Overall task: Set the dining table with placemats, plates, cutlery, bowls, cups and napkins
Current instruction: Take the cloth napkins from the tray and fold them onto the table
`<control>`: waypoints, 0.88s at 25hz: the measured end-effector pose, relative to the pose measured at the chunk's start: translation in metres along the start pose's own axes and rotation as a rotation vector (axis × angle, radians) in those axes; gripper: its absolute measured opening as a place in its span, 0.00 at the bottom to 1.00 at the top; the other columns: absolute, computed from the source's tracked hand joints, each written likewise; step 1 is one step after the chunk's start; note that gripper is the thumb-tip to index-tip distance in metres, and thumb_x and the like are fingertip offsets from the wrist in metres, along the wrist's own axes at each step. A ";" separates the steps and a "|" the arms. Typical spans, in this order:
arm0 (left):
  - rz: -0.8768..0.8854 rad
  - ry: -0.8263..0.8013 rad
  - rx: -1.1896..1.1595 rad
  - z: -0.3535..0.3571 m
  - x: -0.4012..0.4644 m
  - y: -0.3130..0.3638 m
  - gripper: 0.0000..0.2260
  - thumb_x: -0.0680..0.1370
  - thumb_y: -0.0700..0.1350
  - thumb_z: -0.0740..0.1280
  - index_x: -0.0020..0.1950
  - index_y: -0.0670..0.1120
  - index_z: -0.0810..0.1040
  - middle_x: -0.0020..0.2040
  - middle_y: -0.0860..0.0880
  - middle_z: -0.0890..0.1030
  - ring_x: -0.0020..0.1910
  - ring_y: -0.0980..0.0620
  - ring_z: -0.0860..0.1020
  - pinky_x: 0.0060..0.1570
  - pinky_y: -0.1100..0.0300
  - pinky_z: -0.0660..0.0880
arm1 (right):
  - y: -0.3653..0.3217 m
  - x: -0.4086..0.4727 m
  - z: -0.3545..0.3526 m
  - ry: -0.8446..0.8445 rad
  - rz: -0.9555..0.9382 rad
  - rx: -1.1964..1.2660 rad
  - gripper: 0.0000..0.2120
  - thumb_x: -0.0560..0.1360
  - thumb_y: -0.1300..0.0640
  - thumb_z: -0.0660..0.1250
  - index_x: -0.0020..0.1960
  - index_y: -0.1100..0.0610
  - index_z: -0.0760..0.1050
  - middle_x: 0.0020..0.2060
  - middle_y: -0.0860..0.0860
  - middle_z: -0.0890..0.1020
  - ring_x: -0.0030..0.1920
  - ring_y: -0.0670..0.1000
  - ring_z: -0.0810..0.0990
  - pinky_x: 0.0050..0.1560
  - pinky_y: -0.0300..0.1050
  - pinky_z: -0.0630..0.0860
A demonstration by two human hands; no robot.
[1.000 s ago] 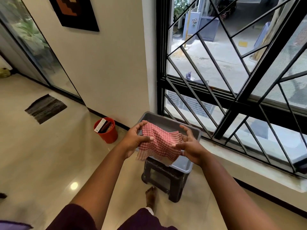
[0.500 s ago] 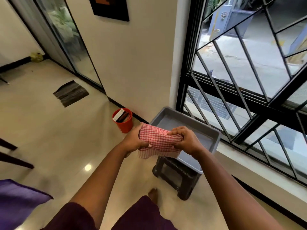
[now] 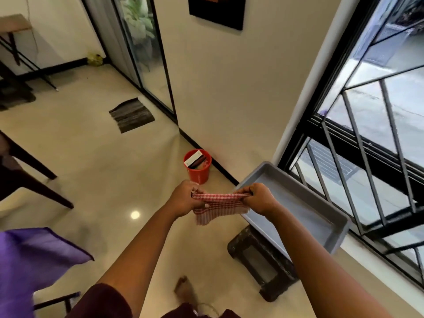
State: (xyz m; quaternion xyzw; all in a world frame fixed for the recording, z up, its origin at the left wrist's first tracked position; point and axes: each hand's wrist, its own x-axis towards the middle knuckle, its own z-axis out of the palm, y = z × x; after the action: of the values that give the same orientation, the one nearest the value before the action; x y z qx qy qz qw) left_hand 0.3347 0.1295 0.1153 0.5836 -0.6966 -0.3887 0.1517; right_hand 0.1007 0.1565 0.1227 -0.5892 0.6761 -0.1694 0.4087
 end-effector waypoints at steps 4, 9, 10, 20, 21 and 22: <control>-0.033 0.060 0.069 -0.042 0.031 -0.033 0.12 0.66 0.44 0.80 0.44 0.41 0.84 0.38 0.52 0.78 0.36 0.55 0.75 0.31 0.72 0.67 | -0.043 0.052 0.021 -0.045 -0.007 -0.104 0.14 0.74 0.67 0.59 0.50 0.59 0.83 0.45 0.54 0.83 0.48 0.51 0.79 0.50 0.45 0.79; -0.039 0.075 0.116 -0.098 0.060 -0.084 0.08 0.66 0.37 0.78 0.42 0.41 0.83 0.37 0.51 0.77 0.37 0.54 0.74 0.31 0.73 0.64 | -0.099 0.113 0.053 -0.100 -0.044 -0.218 0.13 0.74 0.66 0.60 0.40 0.52 0.78 0.35 0.48 0.78 0.39 0.46 0.75 0.35 0.35 0.66; -0.043 0.107 0.122 -0.109 0.065 -0.097 0.08 0.66 0.36 0.77 0.42 0.41 0.82 0.38 0.49 0.78 0.38 0.52 0.75 0.31 0.72 0.64 | -0.109 0.124 0.063 -0.102 -0.061 -0.226 0.11 0.74 0.65 0.61 0.38 0.53 0.77 0.36 0.48 0.78 0.39 0.47 0.75 0.35 0.36 0.67; -0.390 0.538 -0.169 -0.198 0.038 -0.241 0.10 0.75 0.36 0.66 0.51 0.50 0.80 0.48 0.48 0.79 0.45 0.49 0.76 0.44 0.58 0.72 | -0.219 0.222 0.189 -0.170 -0.337 -0.279 0.05 0.72 0.62 0.67 0.47 0.55 0.77 0.45 0.53 0.79 0.44 0.54 0.79 0.42 0.45 0.73; -0.420 0.601 -0.274 -0.206 0.031 -0.251 0.10 0.75 0.36 0.65 0.49 0.50 0.79 0.45 0.49 0.80 0.43 0.50 0.78 0.42 0.58 0.74 | -0.234 0.231 0.206 -0.214 -0.330 -0.221 0.05 0.73 0.62 0.66 0.47 0.55 0.75 0.44 0.54 0.79 0.41 0.54 0.81 0.39 0.45 0.74; -0.454 0.658 -0.398 -0.213 0.025 -0.258 0.10 0.75 0.35 0.64 0.48 0.50 0.79 0.42 0.50 0.81 0.40 0.51 0.78 0.39 0.59 0.74 | -0.247 0.238 0.221 -0.273 -0.285 -0.104 0.05 0.74 0.64 0.64 0.48 0.56 0.73 0.44 0.55 0.81 0.38 0.54 0.83 0.36 0.44 0.75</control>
State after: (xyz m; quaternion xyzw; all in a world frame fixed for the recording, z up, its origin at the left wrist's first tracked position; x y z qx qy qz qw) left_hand 0.6492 0.0248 0.0626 0.7738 -0.3773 -0.3321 0.3855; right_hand 0.4361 -0.0716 0.0798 -0.7168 0.5321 -0.1088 0.4373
